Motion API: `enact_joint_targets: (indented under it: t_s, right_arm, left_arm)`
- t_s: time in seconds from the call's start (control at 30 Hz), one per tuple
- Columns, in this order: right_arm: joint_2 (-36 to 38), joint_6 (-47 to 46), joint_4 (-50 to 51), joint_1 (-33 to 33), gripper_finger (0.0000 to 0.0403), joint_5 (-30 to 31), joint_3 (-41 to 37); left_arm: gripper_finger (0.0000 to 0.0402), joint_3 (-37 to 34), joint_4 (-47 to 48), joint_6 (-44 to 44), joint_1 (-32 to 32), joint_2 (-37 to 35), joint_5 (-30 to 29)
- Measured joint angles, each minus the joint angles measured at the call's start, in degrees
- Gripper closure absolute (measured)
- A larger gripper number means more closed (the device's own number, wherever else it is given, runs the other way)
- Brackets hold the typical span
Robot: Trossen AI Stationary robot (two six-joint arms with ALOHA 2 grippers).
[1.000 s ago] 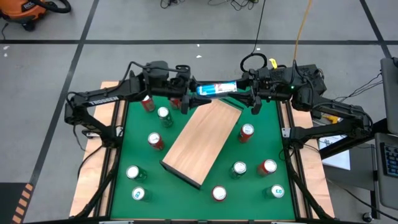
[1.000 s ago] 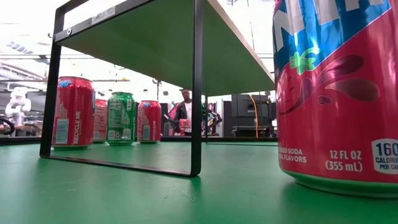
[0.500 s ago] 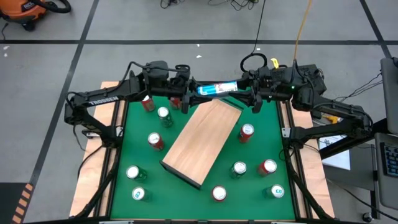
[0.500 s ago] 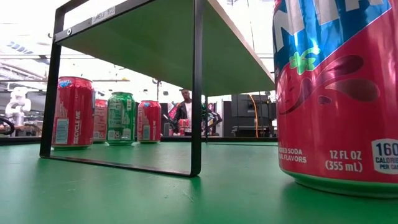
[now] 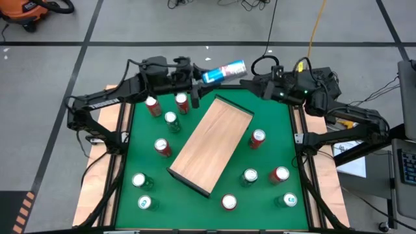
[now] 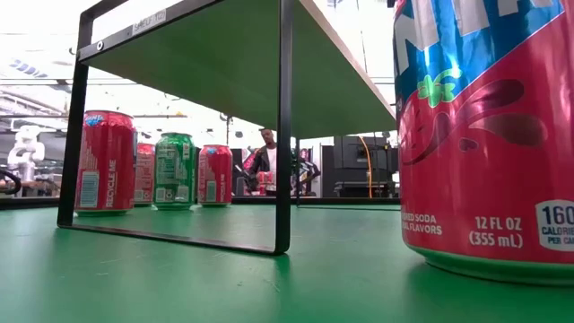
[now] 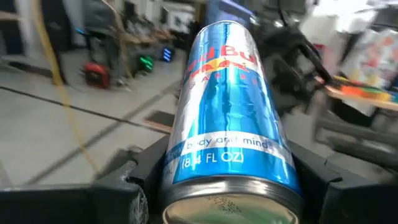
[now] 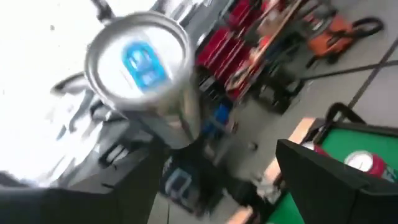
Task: Sort soda cans
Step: Put the blue soda can on the shelf
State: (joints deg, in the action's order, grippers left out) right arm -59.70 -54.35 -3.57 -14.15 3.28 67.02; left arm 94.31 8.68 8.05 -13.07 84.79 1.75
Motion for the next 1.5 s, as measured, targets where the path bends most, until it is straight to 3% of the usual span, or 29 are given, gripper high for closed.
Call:
enact_joint_targets:
  t_s: [0.17, 0.37, 0.73, 1.27, 1.4, 1.5]
  right_arm:
    - [-2.96, -2.4, -9.53, 2.69, 0.0099, 7.07, 0.0]
    - [-7.89, -0.68, -20.61, 4.68, 0.0099, 13.57, 0.02]
    - [-10.63, -0.5, -26.13, 4.91, 0.0107, 15.04, 0.0]
    - [-10.52, 3.39, -25.77, 4.9, 0.0171, 19.04, -0.02]
    - [-10.62, 4.57, -24.74, 4.83, 0.0177, 19.18, 0.0]
    - [-10.58, 4.73, -24.57, 4.39, 0.0178, 19.09, 0.0]
  left_arm:
    - [0.0176, 0.06, 0.23, -5.75, 2.39, 0.02, -9.83]
    - [0.0176, 0.08, -0.23, -11.84, 5.56, 0.48, -16.54]
    - [0.0176, 0.01, 0.79, -22.17, 10.54, 0.94, -31.78]
    - [0.0172, 0.17, 0.08, -22.96, 12.73, 3.34, -33.8]
    - [0.0147, 0.12, 1.9, -19.65, 12.77, 3.42, -34.99]
    - [0.0115, 0.08, 2.51, -16.27, 12.78, 3.54, -32.54]
